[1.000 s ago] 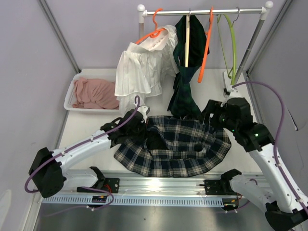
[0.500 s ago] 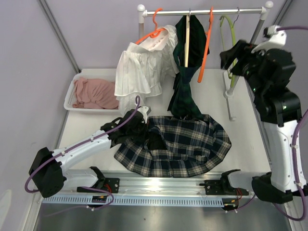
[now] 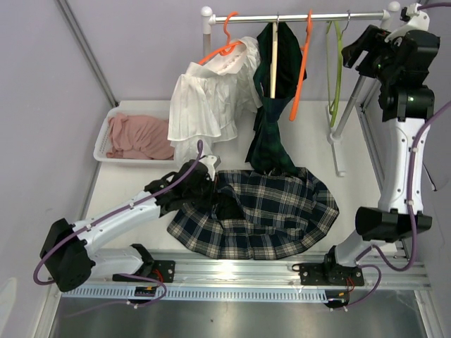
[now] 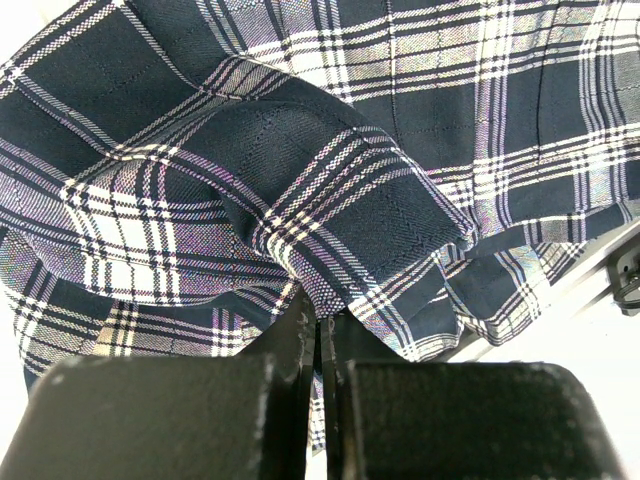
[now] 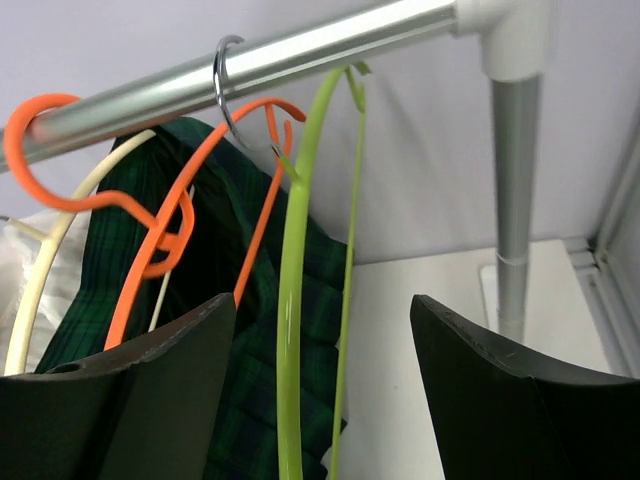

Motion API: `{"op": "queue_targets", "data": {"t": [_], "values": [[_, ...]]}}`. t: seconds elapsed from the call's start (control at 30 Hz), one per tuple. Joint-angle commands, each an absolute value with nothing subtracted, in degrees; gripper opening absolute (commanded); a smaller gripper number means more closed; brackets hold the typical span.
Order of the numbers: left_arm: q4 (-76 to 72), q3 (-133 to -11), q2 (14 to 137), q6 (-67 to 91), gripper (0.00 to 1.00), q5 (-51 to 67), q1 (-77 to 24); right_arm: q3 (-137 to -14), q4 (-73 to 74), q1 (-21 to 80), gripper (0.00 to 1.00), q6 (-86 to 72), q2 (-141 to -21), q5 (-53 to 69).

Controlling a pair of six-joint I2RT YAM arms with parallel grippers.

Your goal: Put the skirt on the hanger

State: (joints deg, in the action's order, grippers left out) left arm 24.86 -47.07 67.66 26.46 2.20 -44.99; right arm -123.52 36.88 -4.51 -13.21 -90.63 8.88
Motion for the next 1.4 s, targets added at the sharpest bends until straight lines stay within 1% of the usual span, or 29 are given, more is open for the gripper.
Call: {"op": "queue_targets", "data": {"t": [0.0,0.07,0.3,0.47,0.5,0.53,0.6,0.67,0.73,0.8,0.87,0.97,1.03,1.1,1.27,1.37], "values": [[23.91,-48.96,65.57,26.19,0.00,3.69,-45.35,-129.81,33.92,-4.83,0.77,-14.24,-94.74,14.76],[23.82,-48.78,65.22,26.28,0.00,3.52,-45.35,-129.64,33.49,-4.83,0.77,-14.50,-95.53,14.86],[23.38,-47.90,64.95,26.19,0.00,3.60,-45.44,-123.23,31.38,-3.78,0.77,-14.59,-94.39,13.89],[23.38,-47.29,64.34,26.28,0.00,3.52,-45.44,-123.92,32.87,-1.94,0.76,-13.36,-95.97,12.31],[23.38,-47.20,64.07,26.19,0.00,3.34,-45.53,-124.10,33.13,-1.50,0.74,-13.19,-96.15,11.17],[23.47,-47.11,63.99,26.19,0.00,3.25,-45.44,-124.71,33.40,-0.71,0.71,-12.92,-96.76,10.47],[23.82,-46.94,63.72,26.19,0.00,2.90,-45.53,-125.94,34.97,-0.18,0.68,-12.39,-97.55,9.41],[23.91,-46.85,63.46,26.19,0.00,2.81,-45.53,-127.52,36.03,-0.18,0.63,-12.30,-98.61,7.74],[23.99,-46.85,63.11,26.28,0.00,2.73,-45.44,-128.58,36.73,1.93,0.56,-12.13,-99.14,6.08],[24.08,-46.76,62.93,26.28,0.00,2.90,-45.53,-130.59,38.31,2.37,0.53,-11.69,-100.28,4.93],[24.08,-46.85,62.67,26.28,0.00,2.90,-45.44,-132.09,40.24,2.81,0.51,-11.51,-101.42,3.08],[24.17,-46.58,62.23,26.19,0.00,2.99,-45.44,-133.77,41.92,3.42,0.45,-10.81,-102.13,0.80],[24.08,-46.50,62.14,26.19,0.00,3.08,-45.44,-133.77,42.36,3.78,0.40,-10.37,-101.87,0.09],[24.26,-46.58,62.05,26.19,0.00,3.25,-45.53,-133.77,42.54,4.22,0.36,-10.28,-101.34,-3.24],[24.17,-46.58,61.61,26.19,0.00,3.43,-45.44,-133.86,42.54,5.01,0.36,-9.85,-100.11,-6.50],[24.17,-46.32,61.09,26.19,0.00,3.34,-45.44,-133.77,43.15,5.36,0.43,-9.23,-99.41,-8.17]]}}
